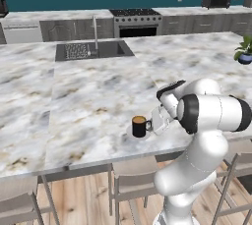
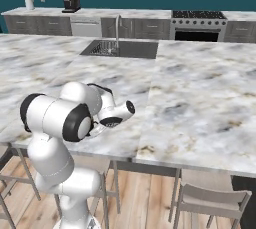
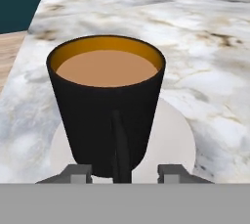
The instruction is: Pick the cup of tea, navigate to the dining table, and place it on the saucer.
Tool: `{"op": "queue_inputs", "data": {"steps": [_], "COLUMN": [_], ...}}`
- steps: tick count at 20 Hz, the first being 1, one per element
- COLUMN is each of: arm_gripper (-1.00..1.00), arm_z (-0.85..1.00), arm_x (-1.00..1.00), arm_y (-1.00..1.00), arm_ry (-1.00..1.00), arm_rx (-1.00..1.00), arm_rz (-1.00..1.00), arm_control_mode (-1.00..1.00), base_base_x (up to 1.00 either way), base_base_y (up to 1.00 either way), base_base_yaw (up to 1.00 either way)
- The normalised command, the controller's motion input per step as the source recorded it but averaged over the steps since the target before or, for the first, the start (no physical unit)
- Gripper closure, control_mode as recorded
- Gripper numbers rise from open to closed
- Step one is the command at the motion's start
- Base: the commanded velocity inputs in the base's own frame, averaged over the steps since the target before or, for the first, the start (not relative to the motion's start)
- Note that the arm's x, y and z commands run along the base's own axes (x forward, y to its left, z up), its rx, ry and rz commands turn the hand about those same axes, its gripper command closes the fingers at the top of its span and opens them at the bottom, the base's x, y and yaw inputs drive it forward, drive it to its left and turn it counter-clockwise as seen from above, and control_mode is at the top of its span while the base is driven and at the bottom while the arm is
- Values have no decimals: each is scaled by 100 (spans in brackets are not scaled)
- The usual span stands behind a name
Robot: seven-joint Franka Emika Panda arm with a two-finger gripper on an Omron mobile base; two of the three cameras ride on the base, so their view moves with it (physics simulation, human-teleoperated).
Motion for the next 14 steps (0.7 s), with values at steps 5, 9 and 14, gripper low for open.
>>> {"op": "queue_inputs", "data": {"steps": [5, 9, 14], "arm_gripper": [-100, -100, -100], "arm_z": [0, 10, 24], "arm_x": [-7, -16, -40], "arm_y": [0, -9, -18], "arm_ry": [0, 0, 0], "arm_rx": [0, 0, 1], "arm_rz": [0, 0, 0], "arm_control_mode": [-100, -100, -100], "base_base_x": [0, 0, 0], "base_base_y": [0, 0, 0], "base_base_yaw": [0, 0, 0]}}
